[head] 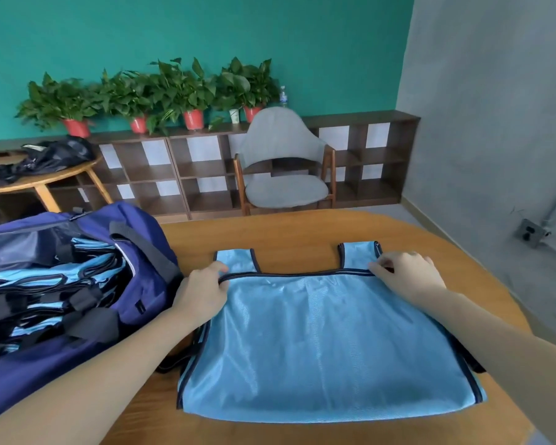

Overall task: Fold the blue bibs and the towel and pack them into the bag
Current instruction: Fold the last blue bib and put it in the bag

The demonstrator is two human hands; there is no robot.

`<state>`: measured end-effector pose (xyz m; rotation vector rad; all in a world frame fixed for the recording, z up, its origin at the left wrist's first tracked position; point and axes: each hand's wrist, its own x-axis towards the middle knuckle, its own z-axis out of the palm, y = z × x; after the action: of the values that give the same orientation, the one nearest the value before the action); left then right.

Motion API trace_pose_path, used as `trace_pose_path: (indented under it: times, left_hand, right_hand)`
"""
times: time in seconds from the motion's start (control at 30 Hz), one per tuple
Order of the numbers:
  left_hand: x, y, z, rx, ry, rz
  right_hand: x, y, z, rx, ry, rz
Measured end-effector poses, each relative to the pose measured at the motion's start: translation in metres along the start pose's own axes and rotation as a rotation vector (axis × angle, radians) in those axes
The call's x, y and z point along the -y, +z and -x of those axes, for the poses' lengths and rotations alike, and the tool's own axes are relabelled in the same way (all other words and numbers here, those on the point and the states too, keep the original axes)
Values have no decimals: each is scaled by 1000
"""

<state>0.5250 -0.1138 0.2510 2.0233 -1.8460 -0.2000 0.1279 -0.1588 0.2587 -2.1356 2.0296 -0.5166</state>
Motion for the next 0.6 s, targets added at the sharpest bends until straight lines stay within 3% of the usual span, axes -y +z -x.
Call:
trace_pose_path:
  times: [0.13,0.3,0.47,0.53,0.6]
  left_hand:
    - [-6,-2,-1,79,29,7]
    - [-12,-28,-7,-9,99,83]
    - [-20,-63,-33,-152,88,384]
    - [-19,-57,-46,-190,24,403]
    - [-15,-40,-49,-90,-68,289]
  right_hand:
    - [11,-3,0,182,-11,-125]
    - [11,-30,4,78,-45,-319]
    - [23,-57,-28,-84,-80,-461]
    - [23,-50,-43,-65,-21,-436]
    - [11,-32,-54,45,71,-376]
